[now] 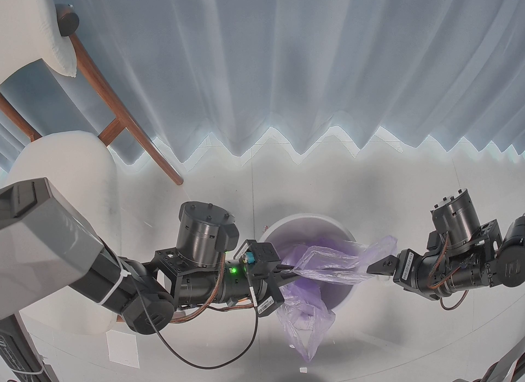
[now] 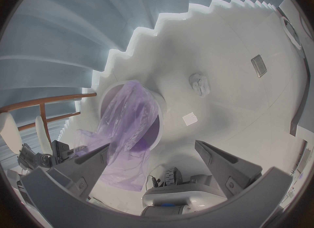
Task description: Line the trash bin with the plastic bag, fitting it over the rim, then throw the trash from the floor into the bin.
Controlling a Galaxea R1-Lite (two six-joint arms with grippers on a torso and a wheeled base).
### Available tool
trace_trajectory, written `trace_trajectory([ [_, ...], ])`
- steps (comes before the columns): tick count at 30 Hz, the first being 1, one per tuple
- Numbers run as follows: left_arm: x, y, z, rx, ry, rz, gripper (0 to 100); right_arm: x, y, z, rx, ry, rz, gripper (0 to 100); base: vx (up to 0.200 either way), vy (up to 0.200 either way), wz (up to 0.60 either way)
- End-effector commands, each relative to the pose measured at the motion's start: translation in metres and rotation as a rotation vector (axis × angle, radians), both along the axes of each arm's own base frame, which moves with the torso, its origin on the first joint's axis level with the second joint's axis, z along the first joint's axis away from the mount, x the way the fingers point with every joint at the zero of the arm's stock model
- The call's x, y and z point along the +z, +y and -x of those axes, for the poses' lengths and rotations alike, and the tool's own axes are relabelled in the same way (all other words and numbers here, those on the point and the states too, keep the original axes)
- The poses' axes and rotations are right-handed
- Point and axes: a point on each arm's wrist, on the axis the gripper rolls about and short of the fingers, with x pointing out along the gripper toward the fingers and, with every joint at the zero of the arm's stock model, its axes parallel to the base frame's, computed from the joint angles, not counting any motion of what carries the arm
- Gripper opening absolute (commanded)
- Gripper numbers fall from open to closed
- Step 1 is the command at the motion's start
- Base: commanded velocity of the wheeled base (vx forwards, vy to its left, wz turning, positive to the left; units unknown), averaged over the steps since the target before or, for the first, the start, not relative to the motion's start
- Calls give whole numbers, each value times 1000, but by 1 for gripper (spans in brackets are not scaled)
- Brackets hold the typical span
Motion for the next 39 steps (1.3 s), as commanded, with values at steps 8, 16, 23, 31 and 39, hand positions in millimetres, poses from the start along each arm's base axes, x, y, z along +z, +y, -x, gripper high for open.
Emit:
trace_trajectory([
  [8, 4, 0, 0, 17, -7, 13, 0, -23, 8, -27, -2, -4, 13, 100, 0, 0, 0],
  [16, 6, 5, 2, 30, 17, 28, 0, -25, 9, -32, 16, -47, 36, 100, 0, 0, 0],
  [23, 8, 5, 3, 23, 13, 35, 0, -18, 6, -39, 31, -130, 38, 0, 0, 0, 0],
  [31, 8, 2, 6, -30, 27, 47, 0, -22, 11, -52, 86, -198, 64, 0, 0, 0, 0],
  [39, 19, 2, 6, -4, 47, 105, 100, -6, 11, -76, 144, -327, 76, 0, 0, 0, 0],
])
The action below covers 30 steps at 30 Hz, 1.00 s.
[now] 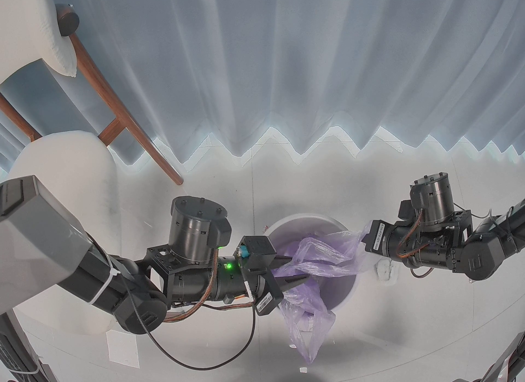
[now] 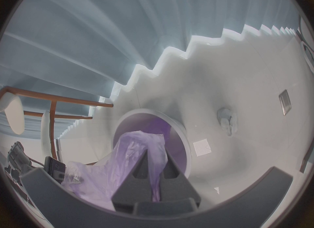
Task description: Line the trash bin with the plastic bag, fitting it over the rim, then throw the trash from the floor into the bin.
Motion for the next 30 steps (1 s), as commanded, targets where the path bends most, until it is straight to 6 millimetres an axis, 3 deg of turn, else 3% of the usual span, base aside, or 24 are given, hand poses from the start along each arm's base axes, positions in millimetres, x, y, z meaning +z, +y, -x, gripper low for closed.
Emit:
trace_trajectory([
  [1, 11, -1, 3, 19, 21, 48, 100, 8, -5, -13, 26, -44, 1, 0, 0, 0, 0],
  [8, 21, 16, 12, 79, 34, 63, 100, 19, -23, -31, 46, -94, -6, 0, 0, 0, 0],
  [15, -4, 54, 36, 129, 135, -24, 100, 17, -32, -43, 18, -94, -18, 0, 0, 0, 0],
  [20, -10, 67, 34, 184, 185, -14, 100, 19, -32, -42, 19, -102, -20, 0, 0, 0, 0],
  [23, -16, 65, 34, 220, 257, 22, 100, 21, -32, -41, 18, -107, -20, 0, 0, 0, 0],
  [30, -33, 40, 40, 301, 399, 73, 100, 24, -32, -40, 18, -117, -22, 0, 0, 0, 0],
])
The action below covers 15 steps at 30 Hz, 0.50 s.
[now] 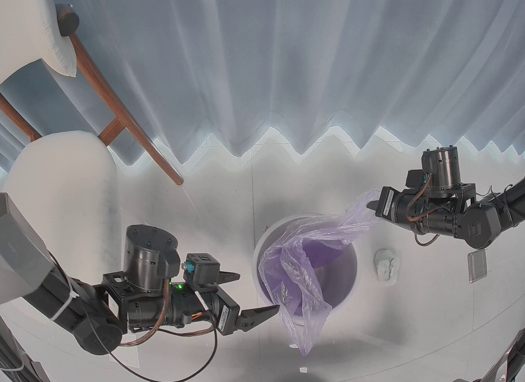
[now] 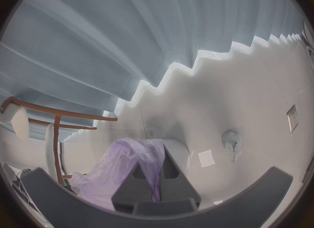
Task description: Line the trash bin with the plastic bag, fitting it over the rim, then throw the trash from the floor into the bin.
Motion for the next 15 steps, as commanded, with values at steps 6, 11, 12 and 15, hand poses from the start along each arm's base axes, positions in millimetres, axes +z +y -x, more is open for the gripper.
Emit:
trace_trajectory([
  [6, -35, -27, 8, 14, 121, -26, 100, 4, 0, 1, 0, -14, -2, 0, 0, 0, 0],
  [11, -50, -29, -3, 47, 92, -10, 100, 6, 0, 0, -2, -19, -5, 0, 0, 0, 0],
  [12, -52, -28, -6, 56, 85, -3, 100, 7, 0, 1, -2, -22, -5, 0, 0, 0, 0],
  [15, -55, -27, -11, 69, 61, 22, 100, 7, 0, 1, -2, -24, -6, 0, 0, 0, 0],
])
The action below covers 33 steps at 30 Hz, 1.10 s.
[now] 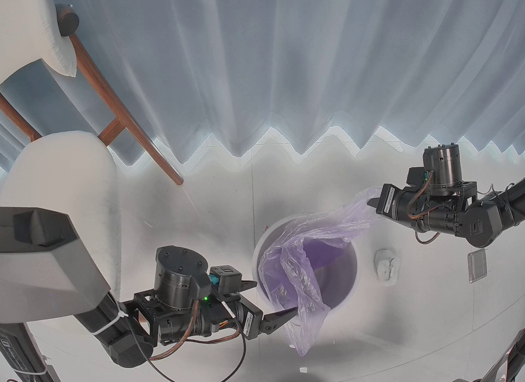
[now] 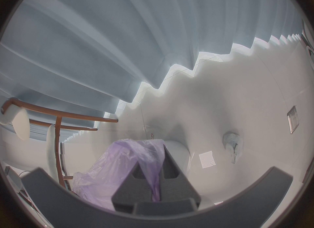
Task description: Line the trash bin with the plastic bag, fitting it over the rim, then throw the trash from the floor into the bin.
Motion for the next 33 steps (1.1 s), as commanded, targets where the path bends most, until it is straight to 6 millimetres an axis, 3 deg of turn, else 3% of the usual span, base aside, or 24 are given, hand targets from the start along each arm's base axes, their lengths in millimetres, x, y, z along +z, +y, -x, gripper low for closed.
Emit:
trace_trajectory([
  [1, -25, 2, -9, 27, 37, -29, 100, 3, 0, 1, -1, -11, -3, 0, 0, 0, 0],
  [8, -38, -1, -14, 34, 54, -45, 100, 12, 0, -1, -1, -38, -8, 0, 0, 0, 0],
  [14, -37, -12, -28, 80, 26, -11, 100, 15, 0, 2, 2, -46, -8, 0, 0, 0, 0],
  [20, -36, -21, -28, 73, 20, 8, 100, 16, 0, 2, 2, -51, -9, 0, 0, 0, 0],
  [21, -36, -22, -28, 71, 20, 10, 0, 16, 0, 2, 2, -51, -9, 0, 0, 0, 0],
  [28, -29, -23, -31, 104, -6, 66, 0, 17, -3, 7, 34, -50, -12, 0, 0, 0, 0],
  [30, -11, -21, -32, 196, -12, 189, 0, 21, -17, 6, 69, -72, -1, 0, 0, 0, 0],
  [33, 4, -8, -21, 234, 42, 243, 0, 24, -29, 8, 128, -86, 7, 0, 0, 0, 0],
])
